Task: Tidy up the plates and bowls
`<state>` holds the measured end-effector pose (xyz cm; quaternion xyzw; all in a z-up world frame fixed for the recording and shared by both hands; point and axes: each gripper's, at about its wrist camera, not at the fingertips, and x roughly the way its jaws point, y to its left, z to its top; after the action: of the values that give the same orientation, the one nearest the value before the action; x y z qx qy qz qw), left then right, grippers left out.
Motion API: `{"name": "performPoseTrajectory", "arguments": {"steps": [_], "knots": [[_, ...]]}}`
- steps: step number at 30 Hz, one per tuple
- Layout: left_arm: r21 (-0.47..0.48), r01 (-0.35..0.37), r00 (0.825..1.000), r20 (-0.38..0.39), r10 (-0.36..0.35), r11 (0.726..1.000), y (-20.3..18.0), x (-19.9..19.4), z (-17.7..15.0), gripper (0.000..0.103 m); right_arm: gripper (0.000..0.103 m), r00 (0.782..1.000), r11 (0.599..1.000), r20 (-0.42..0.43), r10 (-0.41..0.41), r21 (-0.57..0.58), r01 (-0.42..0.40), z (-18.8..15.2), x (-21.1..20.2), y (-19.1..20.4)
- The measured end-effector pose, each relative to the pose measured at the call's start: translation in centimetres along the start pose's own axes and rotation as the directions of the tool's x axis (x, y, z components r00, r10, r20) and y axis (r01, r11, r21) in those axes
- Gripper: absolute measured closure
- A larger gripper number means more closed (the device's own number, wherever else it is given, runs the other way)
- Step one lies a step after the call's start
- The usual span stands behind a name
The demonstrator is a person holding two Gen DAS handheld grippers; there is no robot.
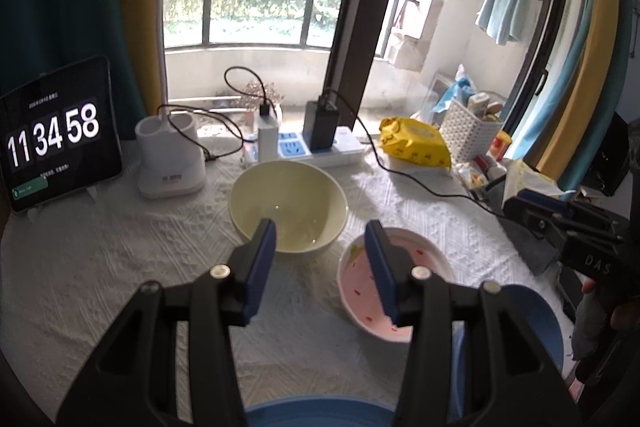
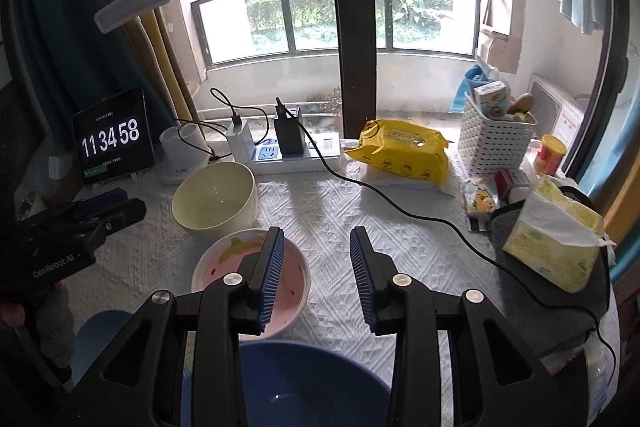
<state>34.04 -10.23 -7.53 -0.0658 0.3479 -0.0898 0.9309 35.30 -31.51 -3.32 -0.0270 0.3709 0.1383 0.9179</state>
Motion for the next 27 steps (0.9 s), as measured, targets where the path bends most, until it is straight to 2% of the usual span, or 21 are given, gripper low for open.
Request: {"name": "performPoseTrajectory", "arguments": {"steps": [7,17,27], "knots": [[-0.009,-0.008,0.999,-0.045,0.007,1.000,0.5,2.5,-0.3,0.055,0.067,0.999,1.000,-0.039,0.018,0.021,-0.017,0.4,2.9,-0.5],[-0.025,0.009,0.993,-0.115,-0.012,1.000,1.1,5.0,-1.0,0.055,0.067,0.988,0.986,-0.129,0.085,0.151,-0.065,0.1,7.3,-2.2],[-0.012,0.053,0.982,-0.182,-0.055,0.999,0.0,5.6,-2.3,0.055,0.067,0.970,0.985,-0.212,0.116,0.151,-0.085,-1.5,8.9,-1.2]]}}
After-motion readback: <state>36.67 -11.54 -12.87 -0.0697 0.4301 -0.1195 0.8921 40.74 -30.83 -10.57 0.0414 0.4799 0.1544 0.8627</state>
